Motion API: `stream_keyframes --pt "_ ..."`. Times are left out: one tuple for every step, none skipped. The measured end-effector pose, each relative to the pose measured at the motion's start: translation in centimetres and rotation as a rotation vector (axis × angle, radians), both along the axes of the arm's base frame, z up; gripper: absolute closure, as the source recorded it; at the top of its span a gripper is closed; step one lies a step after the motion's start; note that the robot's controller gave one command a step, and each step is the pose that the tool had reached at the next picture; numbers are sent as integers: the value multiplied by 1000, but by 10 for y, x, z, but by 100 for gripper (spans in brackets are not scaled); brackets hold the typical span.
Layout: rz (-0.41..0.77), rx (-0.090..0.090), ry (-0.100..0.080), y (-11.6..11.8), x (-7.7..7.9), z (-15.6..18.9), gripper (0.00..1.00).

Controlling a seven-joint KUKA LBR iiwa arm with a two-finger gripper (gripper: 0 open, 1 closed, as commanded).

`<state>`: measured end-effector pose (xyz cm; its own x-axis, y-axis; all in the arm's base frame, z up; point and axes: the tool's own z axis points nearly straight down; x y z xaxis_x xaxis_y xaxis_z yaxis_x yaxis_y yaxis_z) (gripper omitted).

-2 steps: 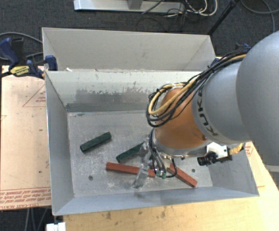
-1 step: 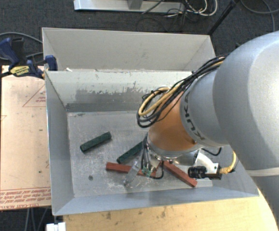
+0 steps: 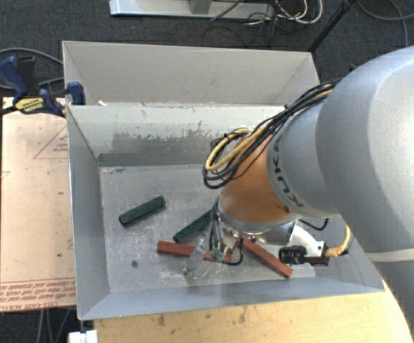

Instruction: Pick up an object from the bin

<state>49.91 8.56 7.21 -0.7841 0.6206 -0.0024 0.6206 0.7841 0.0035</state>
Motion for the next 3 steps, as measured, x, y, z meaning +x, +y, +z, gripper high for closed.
stream_keyframes --pt "0 0 3 0 -1 -1 100" --pt "3 0 4 0 -1 6 100" --pt "6 0 1 0 0 45 100"
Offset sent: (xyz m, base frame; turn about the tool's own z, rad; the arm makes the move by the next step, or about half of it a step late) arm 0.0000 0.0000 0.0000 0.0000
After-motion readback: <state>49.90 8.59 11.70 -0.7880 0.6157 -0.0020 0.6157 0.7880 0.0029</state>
